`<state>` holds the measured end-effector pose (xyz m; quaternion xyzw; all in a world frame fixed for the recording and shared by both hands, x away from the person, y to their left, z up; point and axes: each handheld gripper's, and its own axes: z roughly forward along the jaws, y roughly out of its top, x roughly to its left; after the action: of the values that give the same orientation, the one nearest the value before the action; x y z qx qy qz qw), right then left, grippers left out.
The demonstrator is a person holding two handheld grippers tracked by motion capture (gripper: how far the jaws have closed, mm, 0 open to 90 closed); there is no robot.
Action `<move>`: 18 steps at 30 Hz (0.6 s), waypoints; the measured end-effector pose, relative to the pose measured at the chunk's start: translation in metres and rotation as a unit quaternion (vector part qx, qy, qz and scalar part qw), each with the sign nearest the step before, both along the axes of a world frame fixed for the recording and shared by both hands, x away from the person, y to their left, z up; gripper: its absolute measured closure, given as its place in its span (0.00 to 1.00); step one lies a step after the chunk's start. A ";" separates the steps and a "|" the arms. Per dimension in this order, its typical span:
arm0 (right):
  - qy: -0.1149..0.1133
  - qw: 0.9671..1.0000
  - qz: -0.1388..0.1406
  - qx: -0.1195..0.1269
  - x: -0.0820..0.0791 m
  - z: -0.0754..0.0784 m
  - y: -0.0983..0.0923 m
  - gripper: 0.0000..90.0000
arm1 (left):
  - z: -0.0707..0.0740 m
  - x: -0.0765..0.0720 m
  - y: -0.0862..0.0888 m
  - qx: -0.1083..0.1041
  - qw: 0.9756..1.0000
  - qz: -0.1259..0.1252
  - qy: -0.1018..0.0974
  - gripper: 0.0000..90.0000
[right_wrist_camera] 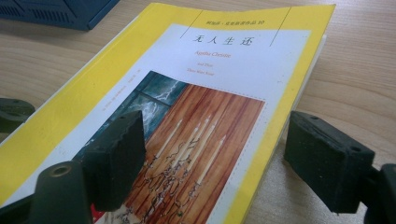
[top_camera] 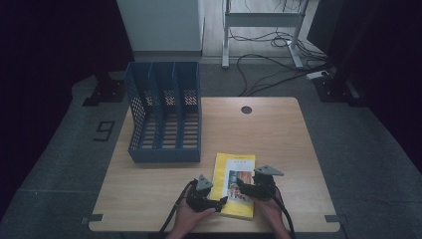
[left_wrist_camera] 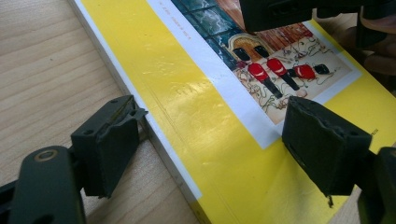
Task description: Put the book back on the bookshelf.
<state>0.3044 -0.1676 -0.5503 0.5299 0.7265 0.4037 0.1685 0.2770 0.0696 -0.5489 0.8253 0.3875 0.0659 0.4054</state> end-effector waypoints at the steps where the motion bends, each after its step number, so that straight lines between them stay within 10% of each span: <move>1: -0.001 1.000 0.000 -0.002 0.000 0.001 0.000 0.23 | 0.000 0.000 0.000 0.000 1.000 0.000 0.000 0.21; 18: -0.067 0.996 0.054 0.025 -0.018 0.030 0.012 0.37 | 0.000 0.000 0.000 -0.003 1.000 0.000 0.002 0.21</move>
<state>0.2860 -0.1557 -0.5206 0.4659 0.7306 0.4650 0.1814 0.2773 0.0699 -0.5489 0.8244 0.3883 0.0635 0.4069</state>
